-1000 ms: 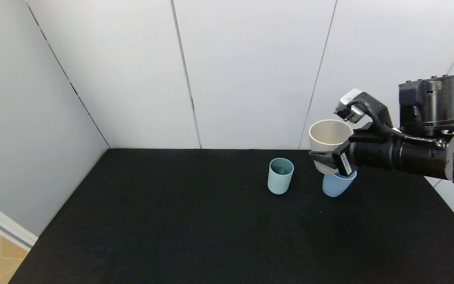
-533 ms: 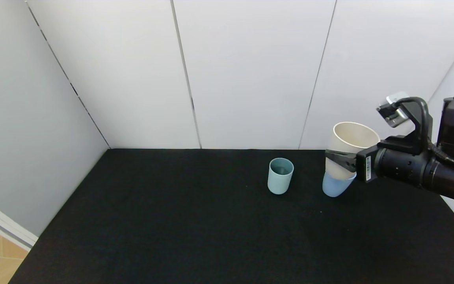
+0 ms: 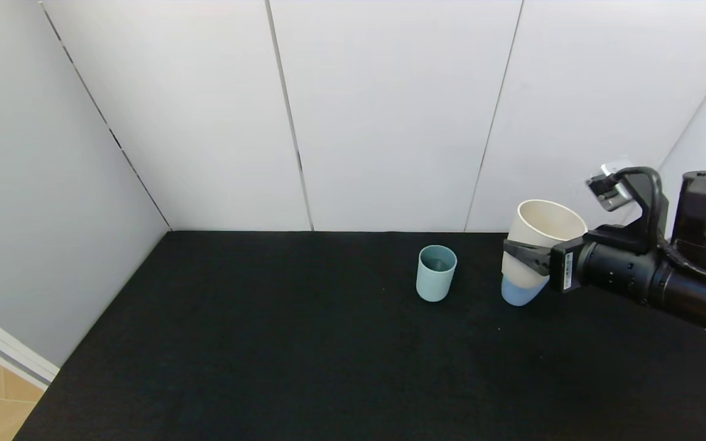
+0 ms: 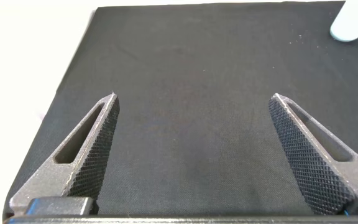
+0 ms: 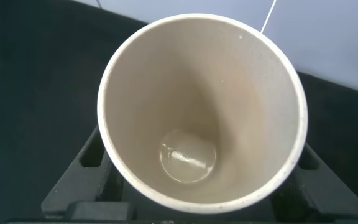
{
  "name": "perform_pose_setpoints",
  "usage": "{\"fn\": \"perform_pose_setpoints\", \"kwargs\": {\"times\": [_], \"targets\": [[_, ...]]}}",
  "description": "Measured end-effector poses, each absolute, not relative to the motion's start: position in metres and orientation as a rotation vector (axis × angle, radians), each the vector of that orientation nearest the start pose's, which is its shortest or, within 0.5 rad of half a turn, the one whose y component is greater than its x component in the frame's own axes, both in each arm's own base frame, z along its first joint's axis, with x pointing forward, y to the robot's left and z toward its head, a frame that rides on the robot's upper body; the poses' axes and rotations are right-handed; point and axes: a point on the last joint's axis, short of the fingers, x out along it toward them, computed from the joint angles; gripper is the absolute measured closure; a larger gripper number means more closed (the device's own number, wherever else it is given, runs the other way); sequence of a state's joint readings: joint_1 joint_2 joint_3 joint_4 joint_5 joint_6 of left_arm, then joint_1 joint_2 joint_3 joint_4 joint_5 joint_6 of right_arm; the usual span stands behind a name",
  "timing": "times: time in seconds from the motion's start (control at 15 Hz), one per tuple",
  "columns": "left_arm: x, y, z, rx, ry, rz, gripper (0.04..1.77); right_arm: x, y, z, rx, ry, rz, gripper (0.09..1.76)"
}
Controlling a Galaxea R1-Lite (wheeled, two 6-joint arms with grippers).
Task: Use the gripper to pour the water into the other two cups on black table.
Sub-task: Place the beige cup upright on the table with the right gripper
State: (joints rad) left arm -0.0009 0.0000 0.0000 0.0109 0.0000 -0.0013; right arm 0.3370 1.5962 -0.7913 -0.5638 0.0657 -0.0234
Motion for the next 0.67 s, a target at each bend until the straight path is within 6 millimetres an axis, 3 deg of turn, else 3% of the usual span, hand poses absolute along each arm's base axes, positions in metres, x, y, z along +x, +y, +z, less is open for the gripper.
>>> {"fn": "perform_pose_setpoints", "kwargs": {"times": [0.4,0.67], "targets": [[-0.023,0.000,0.074,-0.001,0.011,-0.001,0.09,0.302,0.106,0.145,-0.064,0.298,0.407,0.57],[-0.023,0.000,0.074,-0.001,0.011,-0.001,0.09,0.311,0.117,0.101,-0.082,0.409,0.431,0.57]]}}
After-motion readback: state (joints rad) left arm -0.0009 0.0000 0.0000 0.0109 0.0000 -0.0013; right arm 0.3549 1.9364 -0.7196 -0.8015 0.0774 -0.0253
